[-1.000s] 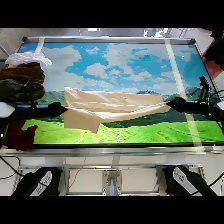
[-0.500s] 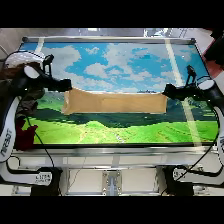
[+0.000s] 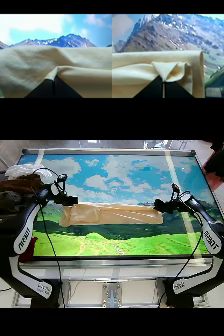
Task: Fold the shirts.
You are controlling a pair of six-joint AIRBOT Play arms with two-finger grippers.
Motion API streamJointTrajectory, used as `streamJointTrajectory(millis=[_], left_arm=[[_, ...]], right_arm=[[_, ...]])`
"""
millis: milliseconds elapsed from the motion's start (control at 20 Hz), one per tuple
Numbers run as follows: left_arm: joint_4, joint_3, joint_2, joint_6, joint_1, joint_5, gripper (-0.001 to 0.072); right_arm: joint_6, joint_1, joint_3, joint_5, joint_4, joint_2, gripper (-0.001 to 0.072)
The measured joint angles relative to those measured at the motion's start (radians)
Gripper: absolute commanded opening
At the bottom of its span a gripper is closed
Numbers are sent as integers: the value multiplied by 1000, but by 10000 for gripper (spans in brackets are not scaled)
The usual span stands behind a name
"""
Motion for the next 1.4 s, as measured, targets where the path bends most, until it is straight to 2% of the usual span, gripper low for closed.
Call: streamJointTrajectory(millis=[50,150,200,250,300,500,550,700,800,850,900,950,1150,1400], left_arm=[[11,1,-3,-5,-3,10,40],[22,1,0,-13,-9,19,82],[25,2,9,-14,-11,21,192],[29,2,25,-14,-14,26,411],[30,2,47,-14,-16,31,515],[31,2,182,-15,-17,69,516],[31,4,216,-14,-17,80,516],[31,41,280,-10,-23,66,515],[32,92,285,1,-34,21,510],[32,125,279,5,-43,-5,509],[32,163,264,8,-54,-41,510],[32,198,245,10,-66,-74,510],[32,325,144,14,-131,-177,508],[32,381,36,13,-206,-276,507]], right_arm=[[0,1,3,-2,0,-7,75],[-2,2,21,5,-2,-10,343],[-11,2,37,22,-4,-7,359],[-24,2,61,52,-5,0,360],[-38,-1,89,80,-5,14,359],[-68,-26,213,236,-103,100,363],[-69,-40,231,267,-142,124,406],[-45,-108,250,333,-181,147,418],[-32,-167,239,377,-138,119,427],[-33,-197,230,409,-103,92,510],[-43,-223,224,441,-64,63,558],[-55,-246,219,471,-22,26,577],[-128,-286,208,546,100,-105,577],[-199,-288,207,555,195,-204,577]])
